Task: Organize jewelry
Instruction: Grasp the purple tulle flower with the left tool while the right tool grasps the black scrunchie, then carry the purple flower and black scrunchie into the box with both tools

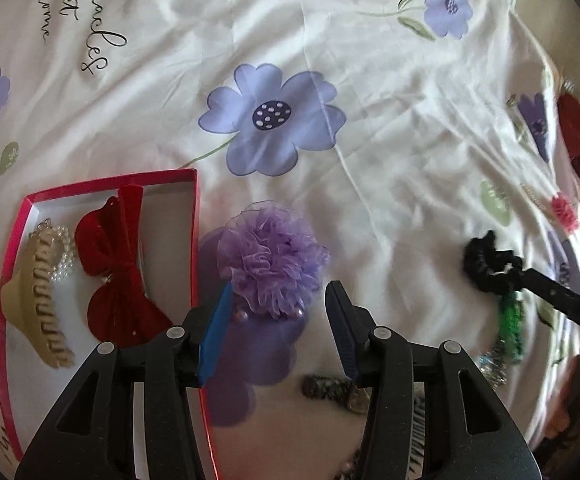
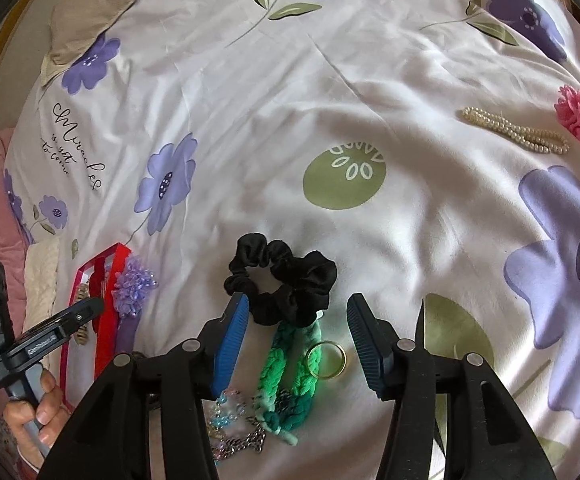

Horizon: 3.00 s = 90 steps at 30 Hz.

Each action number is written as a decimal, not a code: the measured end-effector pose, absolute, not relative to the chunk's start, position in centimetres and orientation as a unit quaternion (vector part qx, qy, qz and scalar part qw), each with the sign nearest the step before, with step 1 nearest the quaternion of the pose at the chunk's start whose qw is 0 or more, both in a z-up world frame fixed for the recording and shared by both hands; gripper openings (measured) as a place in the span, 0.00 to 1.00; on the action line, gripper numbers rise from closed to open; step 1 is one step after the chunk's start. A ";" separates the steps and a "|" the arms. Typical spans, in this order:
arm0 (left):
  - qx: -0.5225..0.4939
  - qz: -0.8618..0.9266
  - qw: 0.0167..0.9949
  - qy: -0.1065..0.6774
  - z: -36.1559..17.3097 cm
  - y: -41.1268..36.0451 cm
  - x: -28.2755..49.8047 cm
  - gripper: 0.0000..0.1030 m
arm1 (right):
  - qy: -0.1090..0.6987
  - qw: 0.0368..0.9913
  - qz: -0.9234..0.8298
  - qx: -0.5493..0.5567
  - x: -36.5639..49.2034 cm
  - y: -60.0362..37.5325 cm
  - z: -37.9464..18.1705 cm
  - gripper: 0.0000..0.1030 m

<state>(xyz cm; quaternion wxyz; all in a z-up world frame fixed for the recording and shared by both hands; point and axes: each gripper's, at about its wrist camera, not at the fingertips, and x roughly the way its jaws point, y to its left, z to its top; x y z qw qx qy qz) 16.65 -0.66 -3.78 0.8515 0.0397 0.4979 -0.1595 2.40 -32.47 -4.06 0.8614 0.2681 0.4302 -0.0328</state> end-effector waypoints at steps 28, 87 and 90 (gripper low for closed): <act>0.022 -0.208 0.851 0.483 -2.5 -1.0 15.7 0.02 | 0.398 0.883 0.003 0.250 4.1 -30.6 -2.2 0.11; -0.114 -0.058 0.873 0.470 -2.8 21.1 8.8 0.02 | 0.432 0.851 0.233 0.187 8.4 -5.2 -0.5 0.11; -0.116 -0.053 0.871 0.474 -3.4 21.4 9.4 0.02 | 0.442 0.848 0.233 0.180 9.4 -4.2 -1.3 0.11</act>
